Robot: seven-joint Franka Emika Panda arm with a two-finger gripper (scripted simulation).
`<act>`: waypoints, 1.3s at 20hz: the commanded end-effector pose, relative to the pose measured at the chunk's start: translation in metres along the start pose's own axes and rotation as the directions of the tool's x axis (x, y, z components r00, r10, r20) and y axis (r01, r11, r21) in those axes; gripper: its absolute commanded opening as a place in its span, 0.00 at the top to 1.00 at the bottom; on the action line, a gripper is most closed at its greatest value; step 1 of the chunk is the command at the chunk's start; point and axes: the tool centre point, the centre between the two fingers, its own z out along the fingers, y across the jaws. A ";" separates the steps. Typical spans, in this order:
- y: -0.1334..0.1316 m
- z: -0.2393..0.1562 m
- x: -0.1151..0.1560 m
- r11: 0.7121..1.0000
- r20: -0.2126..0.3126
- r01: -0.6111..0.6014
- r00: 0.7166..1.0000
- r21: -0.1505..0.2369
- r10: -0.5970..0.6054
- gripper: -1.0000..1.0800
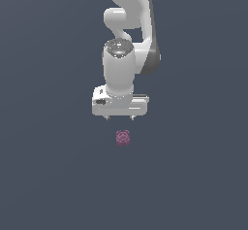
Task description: Pick up the object and move it to a goal position.
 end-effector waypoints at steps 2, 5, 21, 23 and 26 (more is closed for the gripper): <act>-0.002 0.013 0.004 1.000 0.012 0.007 1.000 0.002 -0.007 0.04; -0.005 0.029 0.009 1.000 0.025 0.015 1.000 0.006 -0.016 0.04; -0.013 0.083 0.019 0.999 0.068 0.039 0.997 0.023 -0.040 0.04; -0.014 0.084 0.019 0.999 0.068 0.039 0.997 0.023 -0.040 0.04; -0.014 0.092 0.018 0.999 0.068 0.039 0.997 0.023 -0.040 0.04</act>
